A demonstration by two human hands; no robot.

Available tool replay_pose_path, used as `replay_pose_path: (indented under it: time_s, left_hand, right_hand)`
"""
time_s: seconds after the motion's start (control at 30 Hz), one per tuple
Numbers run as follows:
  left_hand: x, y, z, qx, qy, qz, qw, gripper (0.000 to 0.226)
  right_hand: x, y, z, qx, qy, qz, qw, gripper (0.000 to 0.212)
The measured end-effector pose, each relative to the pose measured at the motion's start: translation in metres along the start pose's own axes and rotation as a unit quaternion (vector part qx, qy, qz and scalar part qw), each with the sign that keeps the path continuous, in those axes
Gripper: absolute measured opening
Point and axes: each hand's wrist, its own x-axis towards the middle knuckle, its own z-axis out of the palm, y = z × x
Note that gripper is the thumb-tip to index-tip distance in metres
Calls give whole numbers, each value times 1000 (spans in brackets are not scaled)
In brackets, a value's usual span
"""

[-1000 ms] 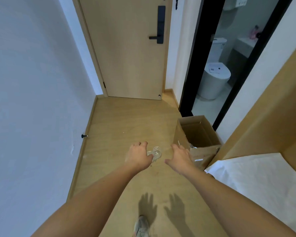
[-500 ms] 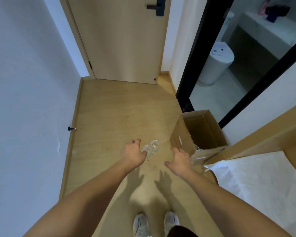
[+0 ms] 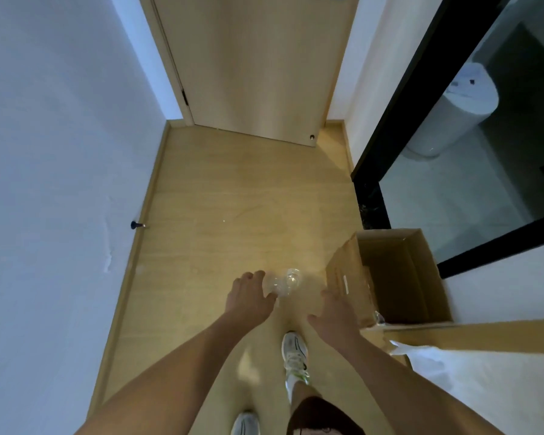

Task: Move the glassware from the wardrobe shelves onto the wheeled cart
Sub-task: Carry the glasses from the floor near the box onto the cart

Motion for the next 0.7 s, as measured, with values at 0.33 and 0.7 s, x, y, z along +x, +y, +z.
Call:
replay_pose_path:
  time_s: [0.33, 0.7]
  left_hand:
    - [94, 12, 56, -17, -52, -77, 996, 61]
    - [164, -52, 160, -57, -87, -155, 982, 63]
  right_hand:
    - [125, 34, 13, -11, -99, 2, 995, 57]
    - [238, 65, 128, 28, -133, 14, 991, 44]
